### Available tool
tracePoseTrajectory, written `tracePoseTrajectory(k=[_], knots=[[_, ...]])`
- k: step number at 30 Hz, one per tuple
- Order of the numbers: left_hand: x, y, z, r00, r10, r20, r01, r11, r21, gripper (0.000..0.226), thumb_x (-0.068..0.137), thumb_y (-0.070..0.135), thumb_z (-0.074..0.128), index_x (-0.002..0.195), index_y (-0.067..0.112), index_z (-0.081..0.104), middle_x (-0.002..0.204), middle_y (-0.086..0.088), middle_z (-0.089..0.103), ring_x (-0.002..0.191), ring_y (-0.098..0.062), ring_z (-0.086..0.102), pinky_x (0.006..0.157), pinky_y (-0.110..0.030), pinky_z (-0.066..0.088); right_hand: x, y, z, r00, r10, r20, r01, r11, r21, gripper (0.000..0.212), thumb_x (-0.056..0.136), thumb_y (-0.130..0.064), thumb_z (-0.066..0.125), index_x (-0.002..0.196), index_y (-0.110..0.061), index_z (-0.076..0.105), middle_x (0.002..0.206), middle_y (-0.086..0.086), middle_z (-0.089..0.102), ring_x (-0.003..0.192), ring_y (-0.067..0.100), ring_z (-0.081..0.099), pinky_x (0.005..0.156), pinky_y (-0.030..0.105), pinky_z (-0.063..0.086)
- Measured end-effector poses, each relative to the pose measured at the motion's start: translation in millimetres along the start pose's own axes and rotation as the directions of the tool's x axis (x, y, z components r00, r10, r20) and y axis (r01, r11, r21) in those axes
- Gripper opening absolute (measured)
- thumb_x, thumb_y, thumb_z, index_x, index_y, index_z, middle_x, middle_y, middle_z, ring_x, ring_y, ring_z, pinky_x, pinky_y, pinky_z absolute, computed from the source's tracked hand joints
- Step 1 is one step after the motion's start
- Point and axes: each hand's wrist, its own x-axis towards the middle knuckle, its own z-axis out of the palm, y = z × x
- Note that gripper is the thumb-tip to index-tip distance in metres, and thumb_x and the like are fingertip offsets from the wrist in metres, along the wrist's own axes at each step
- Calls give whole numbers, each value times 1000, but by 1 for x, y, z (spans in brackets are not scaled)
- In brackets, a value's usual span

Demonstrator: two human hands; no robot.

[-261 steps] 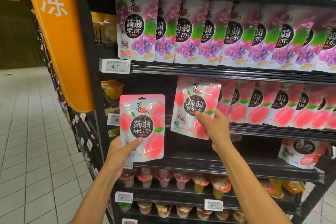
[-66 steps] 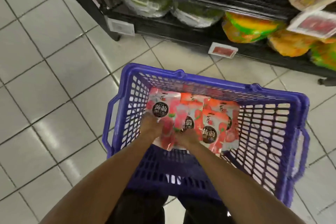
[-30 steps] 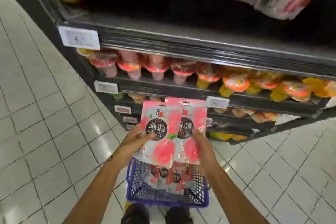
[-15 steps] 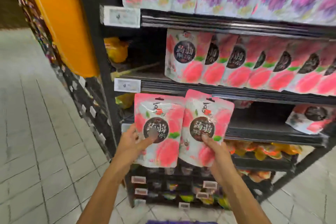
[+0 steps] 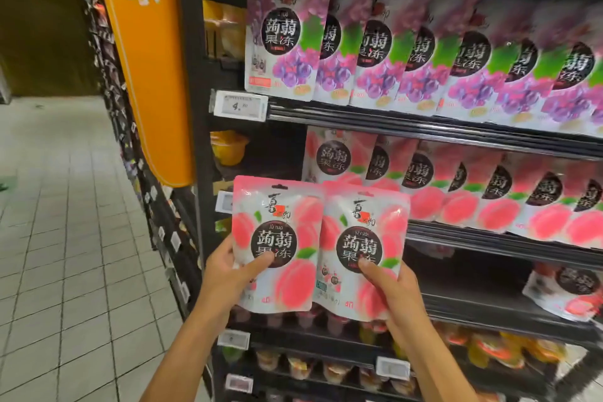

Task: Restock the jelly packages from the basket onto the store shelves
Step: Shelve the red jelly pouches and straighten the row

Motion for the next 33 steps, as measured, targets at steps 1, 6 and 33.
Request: tracePoseTrajectory(k=[1,6,33], knots=[[-1,-1,1,1000,4,-11,-4,1000,-7,48,57,39,90,100,39,68,97,3,77,81,-15,75,57,-21,55,1,-1,0,1000,-1,-3,1,1000,-5,37,79,-20,79,109,-5,63,96,22,73,68,29,71,41,19,48],[4,-1,1,999,18,-40,-19,1000,-23,44,57,39,88,96,39,68,96,3,77,80,-15,75,56,-19,54,8,-4,3,1000,-28,-13,28,999,-23,22,86,-7,70,107,-5,64,99,18,75,87,37,72,54,27,57],[82,21,-60,992,82,98,-74,994,-81,50,62,30,84,109,26,67,101,-2,77,89,-21,75,63,-25,58,109,-31,113,936,-298,-188,287,954,-84,18,85,-18,74,71,-14,66,56,-8,60,53,3,56,50,15,45]])
